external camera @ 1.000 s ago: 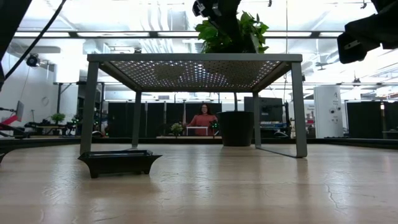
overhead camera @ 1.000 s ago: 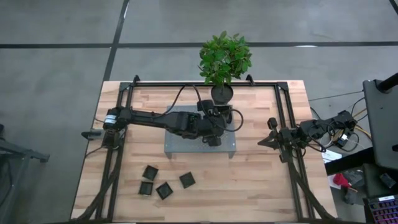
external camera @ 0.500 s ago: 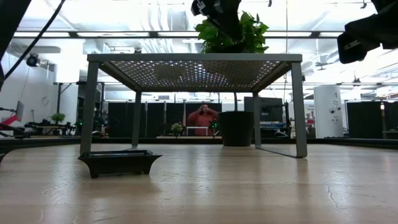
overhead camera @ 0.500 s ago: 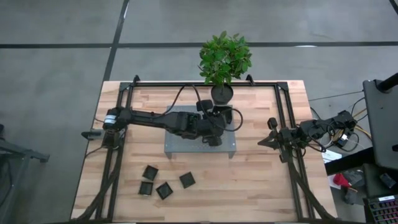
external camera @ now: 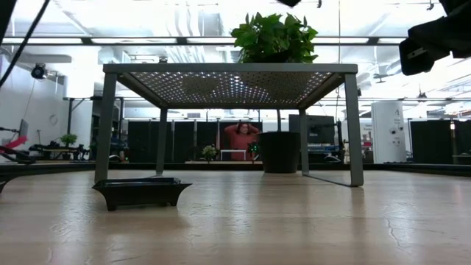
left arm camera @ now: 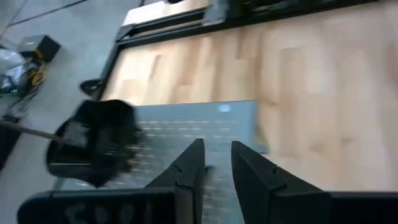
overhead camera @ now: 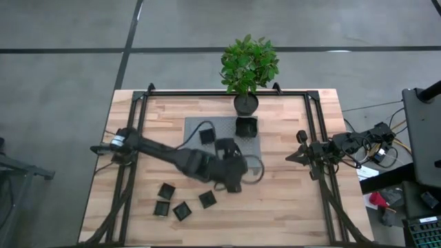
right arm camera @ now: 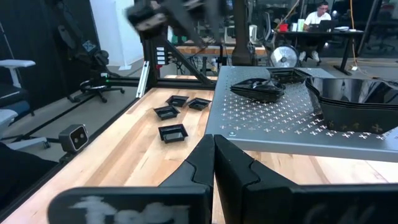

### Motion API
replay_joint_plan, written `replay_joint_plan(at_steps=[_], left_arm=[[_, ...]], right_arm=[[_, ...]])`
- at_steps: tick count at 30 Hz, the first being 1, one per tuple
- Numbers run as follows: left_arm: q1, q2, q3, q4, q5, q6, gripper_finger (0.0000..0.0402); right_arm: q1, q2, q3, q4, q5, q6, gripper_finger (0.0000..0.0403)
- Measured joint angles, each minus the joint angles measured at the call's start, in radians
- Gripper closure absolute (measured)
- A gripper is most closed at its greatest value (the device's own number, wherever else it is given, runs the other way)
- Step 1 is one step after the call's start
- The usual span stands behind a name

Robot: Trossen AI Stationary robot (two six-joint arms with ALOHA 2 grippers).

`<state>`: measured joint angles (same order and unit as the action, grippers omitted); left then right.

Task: Pick & Place Mini shaped plates
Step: Stack the black square plate on the black square plate on the shelf

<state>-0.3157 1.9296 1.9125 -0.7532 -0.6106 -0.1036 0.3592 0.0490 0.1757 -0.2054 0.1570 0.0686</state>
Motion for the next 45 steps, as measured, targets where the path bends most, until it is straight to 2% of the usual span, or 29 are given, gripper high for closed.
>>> replay_joint_plan(at_steps=[11, 18, 24, 28, 36, 45], left_arm=[[-0.202, 0.011, -0.007, -0.05, 0.002, -0.282, 0.0326], [-0.281, 0.013, -0.118, -0.067, 0.002, -0.443, 0.0328], [-0.31, 0.015, -0.263, -0.065, 0.007, -0.579, 0.0326], [-0.323, 0.015, -0.351, -0.016, 0.052, -0.678, 0.0327], [-0.338, 0.015, -0.481, 0.179, 0.106, -0.718, 0.0328], [-0.35, 0.015, -0.585, 0.242, 0.132, -0.783, 0.0328]], right_arm=[[0.0, 0.0, 0.0, 0.0, 0.0, 0.0, 0.0394], [0.0, 0.0, 0.0, 0.0, 0.0, 0.002, 0.0394], [0.0, 0.0, 0.0, 0.0, 0.0, 0.0, 0.0394], [0.0, 0.0, 0.0, 0.0, 0.0, -0.001, 0.0394], [0.0, 0.0, 0.0, 0.0, 0.0, -0.001, 0.0394], [0.0, 0.0, 0.0, 0.0, 0.0, 0.001, 0.0394]])
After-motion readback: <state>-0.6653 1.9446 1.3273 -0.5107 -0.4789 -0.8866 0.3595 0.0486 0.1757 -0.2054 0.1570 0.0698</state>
